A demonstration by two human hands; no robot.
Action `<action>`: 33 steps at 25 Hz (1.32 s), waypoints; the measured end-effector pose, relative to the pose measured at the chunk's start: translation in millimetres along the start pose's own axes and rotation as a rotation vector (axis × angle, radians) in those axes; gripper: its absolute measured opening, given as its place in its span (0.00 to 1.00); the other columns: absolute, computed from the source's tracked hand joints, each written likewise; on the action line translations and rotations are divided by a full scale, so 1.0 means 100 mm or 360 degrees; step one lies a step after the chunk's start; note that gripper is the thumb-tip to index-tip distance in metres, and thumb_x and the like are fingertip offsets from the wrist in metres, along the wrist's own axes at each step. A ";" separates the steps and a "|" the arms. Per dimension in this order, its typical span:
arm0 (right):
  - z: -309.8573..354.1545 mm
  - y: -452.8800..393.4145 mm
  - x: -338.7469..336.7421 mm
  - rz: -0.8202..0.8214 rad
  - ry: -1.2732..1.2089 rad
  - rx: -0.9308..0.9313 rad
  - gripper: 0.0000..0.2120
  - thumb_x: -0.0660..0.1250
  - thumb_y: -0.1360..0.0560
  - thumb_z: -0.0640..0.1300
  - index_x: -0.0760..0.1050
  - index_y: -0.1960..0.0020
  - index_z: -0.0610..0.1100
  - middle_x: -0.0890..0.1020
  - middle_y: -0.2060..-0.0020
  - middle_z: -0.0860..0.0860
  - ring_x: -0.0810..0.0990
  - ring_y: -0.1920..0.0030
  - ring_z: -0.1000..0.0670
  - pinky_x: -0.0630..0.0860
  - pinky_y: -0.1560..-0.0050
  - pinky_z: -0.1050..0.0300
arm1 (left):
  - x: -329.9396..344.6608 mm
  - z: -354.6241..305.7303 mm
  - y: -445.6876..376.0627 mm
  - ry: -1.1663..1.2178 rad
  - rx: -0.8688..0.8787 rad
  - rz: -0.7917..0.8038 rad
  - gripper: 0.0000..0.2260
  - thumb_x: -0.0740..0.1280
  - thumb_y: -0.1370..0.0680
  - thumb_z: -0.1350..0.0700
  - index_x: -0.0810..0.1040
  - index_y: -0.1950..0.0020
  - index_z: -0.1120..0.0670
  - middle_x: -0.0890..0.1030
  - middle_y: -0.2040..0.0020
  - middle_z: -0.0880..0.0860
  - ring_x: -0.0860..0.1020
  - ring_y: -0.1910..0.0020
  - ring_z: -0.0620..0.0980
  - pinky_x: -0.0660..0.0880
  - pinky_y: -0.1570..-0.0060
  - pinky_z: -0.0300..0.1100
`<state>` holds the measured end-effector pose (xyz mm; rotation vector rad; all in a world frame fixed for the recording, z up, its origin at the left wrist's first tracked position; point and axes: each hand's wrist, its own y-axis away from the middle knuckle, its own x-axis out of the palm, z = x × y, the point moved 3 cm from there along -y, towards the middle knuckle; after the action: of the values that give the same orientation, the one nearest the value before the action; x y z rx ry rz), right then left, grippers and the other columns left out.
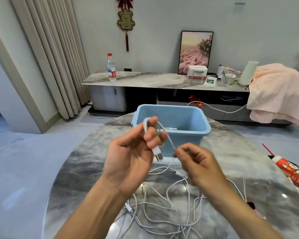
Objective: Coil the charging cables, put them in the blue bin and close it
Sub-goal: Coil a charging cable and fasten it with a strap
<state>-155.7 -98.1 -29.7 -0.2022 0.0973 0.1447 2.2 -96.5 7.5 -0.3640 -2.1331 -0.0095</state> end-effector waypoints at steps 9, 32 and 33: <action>0.14 0.36 0.52 0.0501 0.1013 0.0083 0.28 0.56 0.22 0.47 0.55 0.27 0.67 0.81 0.53 0.54 0.78 0.51 0.53 0.75 0.43 0.55 | -0.22 -0.15 -0.08 0.0019 0.0435 -0.0374 0.11 0.62 0.25 0.60 0.77 0.46 0.62 0.77 0.63 0.53 0.79 0.64 0.48 0.79 0.53 0.39; 0.32 0.02 -0.23 0.0356 0.1338 -0.0966 0.15 0.58 0.19 0.56 0.76 0.52 0.46 0.78 0.60 0.58 0.78 0.59 0.56 0.74 0.60 0.54 | -0.11 0.37 0.07 -0.1576 -0.0333 0.0219 0.27 0.55 0.20 0.39 0.76 0.66 0.58 0.70 0.81 0.52 0.67 0.82 0.48 0.72 0.48 0.68; 0.30 0.02 -0.22 0.0361 0.1363 -0.0976 0.15 0.57 0.19 0.56 0.75 0.51 0.46 0.77 0.60 0.58 0.77 0.59 0.57 0.74 0.60 0.55 | -0.12 0.37 0.06 -0.1614 -0.0359 0.0234 0.28 0.54 0.20 0.39 0.76 0.66 0.59 0.71 0.80 0.52 0.67 0.82 0.49 0.72 0.50 0.68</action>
<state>-174.9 -92.6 1.3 -0.8600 0.9368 0.3056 -20.0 -88.0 -23.1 -0.7759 -3.1075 0.0246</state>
